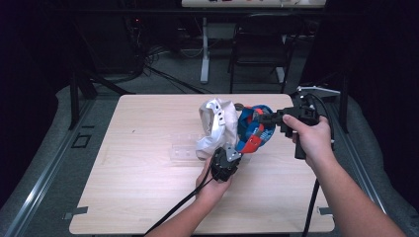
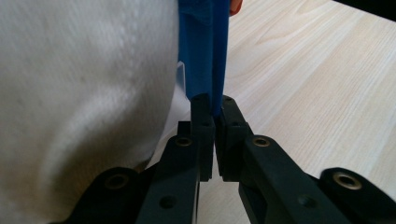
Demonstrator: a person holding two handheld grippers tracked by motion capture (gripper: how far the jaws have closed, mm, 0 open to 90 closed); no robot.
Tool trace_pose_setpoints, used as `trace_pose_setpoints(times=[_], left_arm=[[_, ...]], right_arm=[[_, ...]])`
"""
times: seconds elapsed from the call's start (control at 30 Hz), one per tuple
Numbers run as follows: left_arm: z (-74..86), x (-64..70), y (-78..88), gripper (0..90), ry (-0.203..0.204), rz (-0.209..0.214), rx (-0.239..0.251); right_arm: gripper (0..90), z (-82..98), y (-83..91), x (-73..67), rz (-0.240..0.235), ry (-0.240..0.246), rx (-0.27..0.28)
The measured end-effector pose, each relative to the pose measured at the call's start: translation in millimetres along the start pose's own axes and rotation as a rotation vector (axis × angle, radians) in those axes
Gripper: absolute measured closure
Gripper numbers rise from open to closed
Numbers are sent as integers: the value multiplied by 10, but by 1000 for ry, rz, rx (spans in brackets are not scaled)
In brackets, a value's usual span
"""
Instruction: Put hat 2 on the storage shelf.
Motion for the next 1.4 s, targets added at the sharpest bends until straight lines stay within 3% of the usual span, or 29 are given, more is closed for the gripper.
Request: trace_pose_setpoints(times=[0.2,0.27,0.57,0.8,0.93,1.17,1.4], left_arm=[[14,7,18,868,-8,-27,8],[7,26,39,786,-13,-29,44],[54,130,129,636,-4,14,64],[60,191,256,591,24,59,96],[96,226,331,587,7,66,99],[269,250,471,580,0,79,79],[479,123,658,569,5,63,63]], right_arm=[[777,23,-55,59,11,-7,0],[776,24,-57,70,19,-1,2],[765,37,-70,62,45,27,4],[721,37,-60,25,63,52,18],[683,39,-21,24,93,83,33],[655,101,85,33,131,134,55],[632,257,93,133,156,175,52]])
Point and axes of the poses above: each handheld gripper's, and its own axes: y roughly backward along the jaws, z roughly out of its underside, x roughly to its right, the point moved 10 cm from there along -y, roughly forward along the jaws, and after that the axes turned 9 degrees about z, right-handed, at the moved point
